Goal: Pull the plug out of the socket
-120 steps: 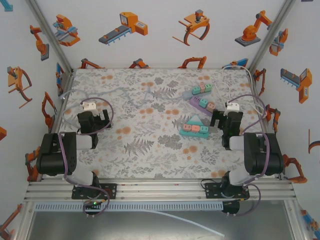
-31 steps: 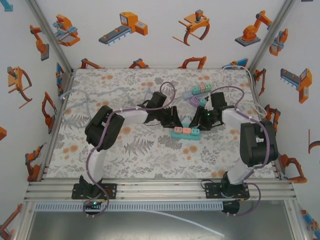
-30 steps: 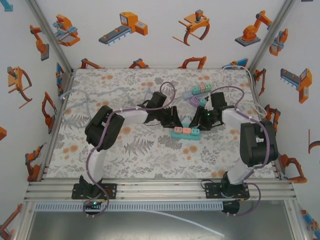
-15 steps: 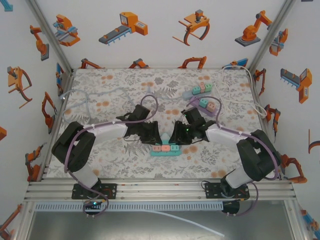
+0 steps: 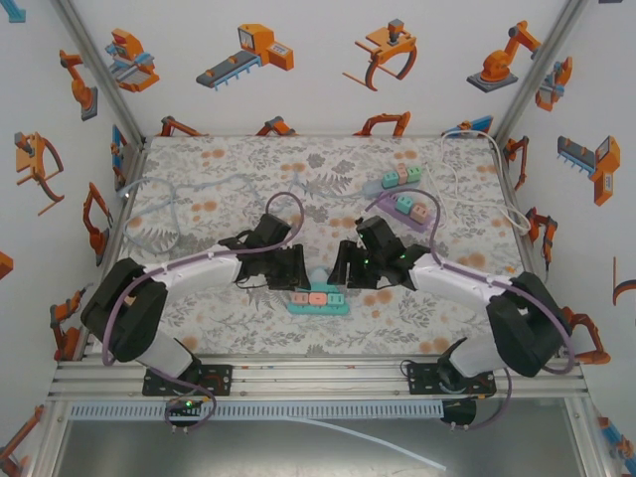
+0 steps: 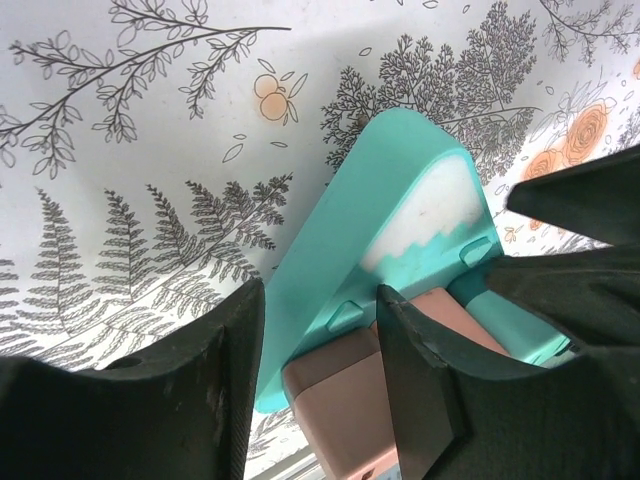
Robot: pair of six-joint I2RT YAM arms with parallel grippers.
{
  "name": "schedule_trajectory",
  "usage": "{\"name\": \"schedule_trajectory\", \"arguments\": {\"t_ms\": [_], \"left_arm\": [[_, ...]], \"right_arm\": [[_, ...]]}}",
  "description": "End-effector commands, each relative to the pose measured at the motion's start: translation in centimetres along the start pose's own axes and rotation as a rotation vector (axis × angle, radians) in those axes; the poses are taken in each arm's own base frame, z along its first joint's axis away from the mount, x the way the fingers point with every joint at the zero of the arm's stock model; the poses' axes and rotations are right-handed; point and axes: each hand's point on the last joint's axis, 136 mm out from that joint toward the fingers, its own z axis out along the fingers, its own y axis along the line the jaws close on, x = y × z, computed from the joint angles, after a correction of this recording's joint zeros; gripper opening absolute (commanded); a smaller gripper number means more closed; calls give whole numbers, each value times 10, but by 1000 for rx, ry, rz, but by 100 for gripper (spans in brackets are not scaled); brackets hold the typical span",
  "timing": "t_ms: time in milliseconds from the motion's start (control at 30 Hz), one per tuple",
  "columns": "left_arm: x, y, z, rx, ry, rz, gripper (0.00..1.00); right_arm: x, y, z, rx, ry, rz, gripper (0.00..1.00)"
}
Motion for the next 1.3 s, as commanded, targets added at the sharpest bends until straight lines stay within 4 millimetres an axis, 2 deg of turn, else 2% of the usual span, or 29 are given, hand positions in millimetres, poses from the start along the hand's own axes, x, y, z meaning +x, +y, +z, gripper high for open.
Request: {"name": "schedule_trajectory", "arguments": {"t_ms": [0,133,267,333,533,667,733,933,1033,1133,1267], "left_arm": [[-6,-2,-21,-30,-32,40,50],[-18,-10,-42,-17,-93,89,53],[-26,-32,-57,54,-120,193,57],[-27,-43,-64,98,-128,253,59],[-33,-64,-78,210,-199,331,62],[-31,-67,-78,226,-199,357,63],[-32,-66,-78,222,-202,357,63],[-32,-61,-72,194,-187,354,64],[-31,-55,-66,170,-173,347,64],[-28,-56,-62,176,-161,354,65],[-22,-47,-45,150,-117,344,65]], "right_arm": [[-33,19,-38,25,-132,-155,61],[-43,33,-75,30,-224,-429,66],[-37,47,-98,27,-315,-738,68],[-25,57,-99,-23,-341,-897,67],[30,72,-81,-231,-297,-1298,65],[70,78,-68,-374,-218,-1499,61],[80,77,-60,-399,-203,-1549,60],[80,76,-39,-399,-199,-1562,55],[83,72,-29,-396,-165,-1576,49],[87,69,-24,-401,-145,-1583,46],[89,67,-20,-403,-134,-1595,38]]}}
